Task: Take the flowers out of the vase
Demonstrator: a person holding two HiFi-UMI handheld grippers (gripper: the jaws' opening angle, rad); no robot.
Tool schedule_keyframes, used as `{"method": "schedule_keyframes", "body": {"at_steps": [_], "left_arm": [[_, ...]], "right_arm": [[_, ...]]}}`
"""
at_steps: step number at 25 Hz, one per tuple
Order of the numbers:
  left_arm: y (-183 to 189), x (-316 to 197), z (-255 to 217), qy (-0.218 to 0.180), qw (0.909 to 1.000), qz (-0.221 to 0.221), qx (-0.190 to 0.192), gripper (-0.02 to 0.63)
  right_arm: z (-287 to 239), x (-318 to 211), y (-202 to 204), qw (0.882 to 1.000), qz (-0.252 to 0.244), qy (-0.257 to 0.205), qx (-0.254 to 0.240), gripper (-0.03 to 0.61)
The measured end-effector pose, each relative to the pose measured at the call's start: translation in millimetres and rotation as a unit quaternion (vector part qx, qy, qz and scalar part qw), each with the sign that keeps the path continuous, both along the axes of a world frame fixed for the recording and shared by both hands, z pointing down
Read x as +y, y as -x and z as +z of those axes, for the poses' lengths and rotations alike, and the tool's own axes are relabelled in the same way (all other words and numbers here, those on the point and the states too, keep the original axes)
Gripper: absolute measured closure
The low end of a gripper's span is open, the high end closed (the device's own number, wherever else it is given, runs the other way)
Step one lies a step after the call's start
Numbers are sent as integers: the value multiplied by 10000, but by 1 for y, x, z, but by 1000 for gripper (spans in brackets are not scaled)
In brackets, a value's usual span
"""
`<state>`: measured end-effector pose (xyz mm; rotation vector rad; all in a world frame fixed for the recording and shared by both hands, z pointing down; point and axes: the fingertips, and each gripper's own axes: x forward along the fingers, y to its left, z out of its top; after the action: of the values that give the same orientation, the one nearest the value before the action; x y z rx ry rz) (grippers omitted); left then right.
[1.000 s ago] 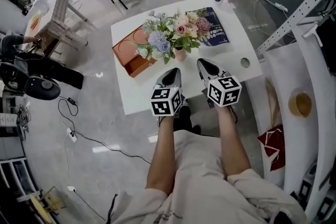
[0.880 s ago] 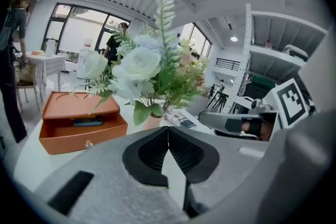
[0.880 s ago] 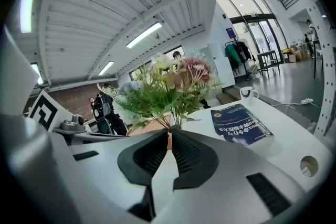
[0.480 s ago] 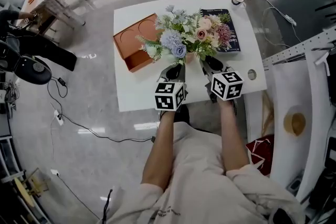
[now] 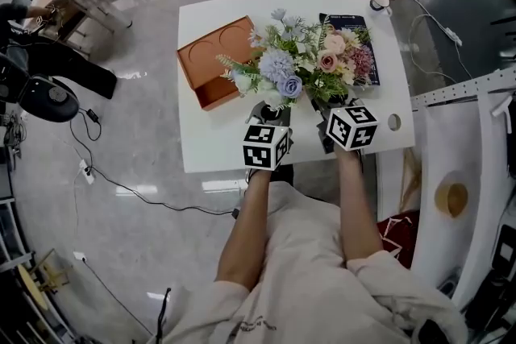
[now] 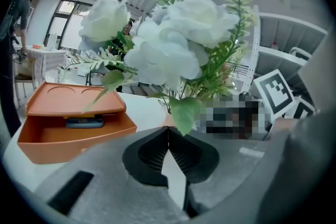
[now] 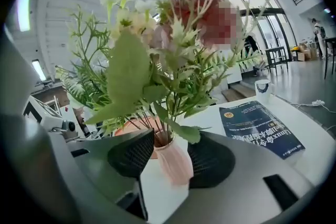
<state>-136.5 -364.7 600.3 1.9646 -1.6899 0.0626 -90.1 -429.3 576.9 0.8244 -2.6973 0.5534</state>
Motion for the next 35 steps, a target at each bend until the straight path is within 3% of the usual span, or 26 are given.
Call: {"method": "schedule_keyframes", "body": {"at_steps": [6,10,14,26,31,32,35], "left_arm": [[3,-7,6,79,9999,110,44,603],[5,-10,4,57,9999,134,36,603],[2,-13,1,44,9999,141,51,603],[0,-20,0,139,9997,165,106,603],[-6,-28,-5,118,9988,412,221,601],[-8,-30,-6,105,9986,461,229,596],[-11,-36,-5,106,9976,629,278,473]], "right_arm": [[-1,-5,10,9993,28,-340,122,413],[-3,-2,12,9985,36,-523,136,499],[-4,-1,13,9987,32,-499,110,529],[-12,-3,14,9995,120,-276,-22,540],[-11,-5,12,9997,111,-200,-60,540],[-10,-5,12,9997,99,-190,-69,540],[-9,-8,13,9998,71,-139,-80,540]]}}
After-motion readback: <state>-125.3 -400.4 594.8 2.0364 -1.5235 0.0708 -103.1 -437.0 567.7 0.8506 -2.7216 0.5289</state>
